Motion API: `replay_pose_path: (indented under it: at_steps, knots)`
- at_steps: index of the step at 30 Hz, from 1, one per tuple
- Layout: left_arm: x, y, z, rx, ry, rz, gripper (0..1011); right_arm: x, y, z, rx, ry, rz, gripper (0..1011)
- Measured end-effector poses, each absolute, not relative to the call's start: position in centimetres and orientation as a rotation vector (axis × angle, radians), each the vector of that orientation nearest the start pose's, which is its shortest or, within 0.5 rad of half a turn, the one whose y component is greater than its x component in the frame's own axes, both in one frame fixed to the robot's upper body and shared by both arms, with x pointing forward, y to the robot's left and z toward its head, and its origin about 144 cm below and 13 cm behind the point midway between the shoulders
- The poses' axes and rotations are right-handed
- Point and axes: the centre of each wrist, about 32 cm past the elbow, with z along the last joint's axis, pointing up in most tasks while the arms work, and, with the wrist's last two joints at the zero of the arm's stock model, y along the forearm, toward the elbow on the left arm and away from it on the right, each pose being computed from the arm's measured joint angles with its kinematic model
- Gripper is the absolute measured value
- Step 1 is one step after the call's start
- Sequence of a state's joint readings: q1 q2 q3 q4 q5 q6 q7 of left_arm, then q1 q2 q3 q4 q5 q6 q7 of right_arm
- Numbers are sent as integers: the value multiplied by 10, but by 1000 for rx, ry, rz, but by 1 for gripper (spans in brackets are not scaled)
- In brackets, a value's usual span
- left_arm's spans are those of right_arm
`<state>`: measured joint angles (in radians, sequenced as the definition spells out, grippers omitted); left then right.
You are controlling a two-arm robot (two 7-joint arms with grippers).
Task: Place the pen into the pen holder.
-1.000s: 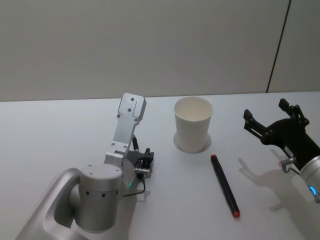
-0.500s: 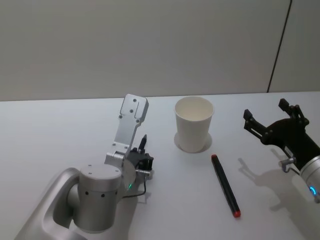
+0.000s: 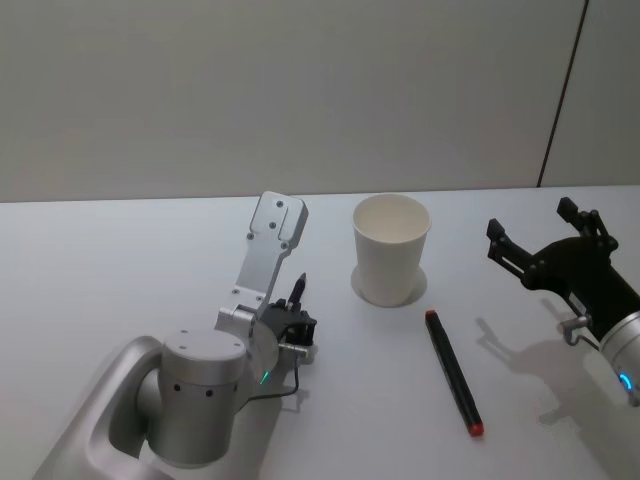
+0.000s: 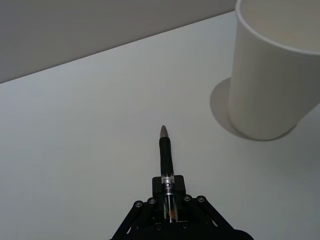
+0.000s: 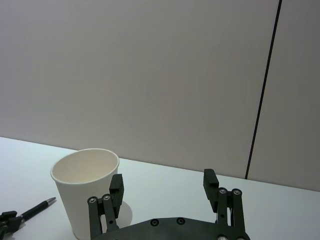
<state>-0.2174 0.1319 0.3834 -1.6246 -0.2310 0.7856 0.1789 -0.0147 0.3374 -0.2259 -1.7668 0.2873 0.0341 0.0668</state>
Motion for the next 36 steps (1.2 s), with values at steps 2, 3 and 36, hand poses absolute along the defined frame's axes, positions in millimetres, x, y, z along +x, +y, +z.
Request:
replay_pose_path:
  at_steps: [2,3,36]
  knots:
    - [491,143,1210,540,317,1297,131,443,-237,1189,26,-75,-1229,1002]
    - [491,143,1210,540,316,1295,131,443,-237,1189,26,-75,-1229,1001]
    - [479,178,1237,409,84,1408,131,443,-237,1189,26,-75,-1229,1002]
